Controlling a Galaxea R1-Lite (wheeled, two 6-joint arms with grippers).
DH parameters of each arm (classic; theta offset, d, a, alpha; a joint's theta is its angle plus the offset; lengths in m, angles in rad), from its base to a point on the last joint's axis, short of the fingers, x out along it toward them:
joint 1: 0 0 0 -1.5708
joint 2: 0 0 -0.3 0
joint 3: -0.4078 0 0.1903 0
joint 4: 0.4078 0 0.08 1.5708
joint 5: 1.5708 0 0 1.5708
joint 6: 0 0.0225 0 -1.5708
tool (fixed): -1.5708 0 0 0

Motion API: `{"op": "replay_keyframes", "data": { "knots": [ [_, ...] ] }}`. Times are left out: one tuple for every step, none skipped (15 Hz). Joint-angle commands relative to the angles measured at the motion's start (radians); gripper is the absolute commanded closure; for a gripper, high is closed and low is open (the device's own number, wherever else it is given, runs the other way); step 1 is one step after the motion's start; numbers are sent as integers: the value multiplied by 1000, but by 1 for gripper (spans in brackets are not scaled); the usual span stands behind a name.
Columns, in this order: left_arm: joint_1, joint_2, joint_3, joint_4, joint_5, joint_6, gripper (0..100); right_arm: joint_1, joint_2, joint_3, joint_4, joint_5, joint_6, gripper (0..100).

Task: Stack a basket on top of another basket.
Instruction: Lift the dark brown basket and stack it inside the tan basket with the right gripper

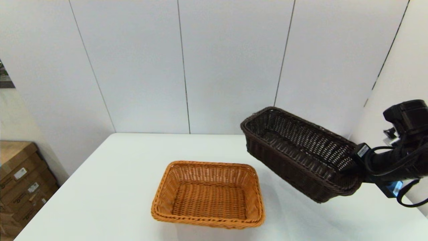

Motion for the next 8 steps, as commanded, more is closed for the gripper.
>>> {"op": "replay_keyframes", "data": {
  "knots": [
    [-1,0,1,0,0,0,0,158,-51,-110,112,30,-4,100],
    [-1,0,1,0,0,0,0,198,-53,-134,138,30,-5,100],
    [1,0,1,0,0,0,0,234,-51,-164,167,32,-7,100],
    [1,0,1,0,0,0,0,274,-50,-184,192,32,-8,100],
    [-1,0,1,1,0,0,0,316,-48,-194,199,33,-19,100],
    [1,0,1,0,0,0,0,359,-46,-199,201,35,-27,100],
    [-1,0,1,0,0,0,0,392,-46,-197,201,35,-27,100],
    [1,0,-1,0,0,0,0,425,-43,-197,201,36,-27,100]
  ]
}}
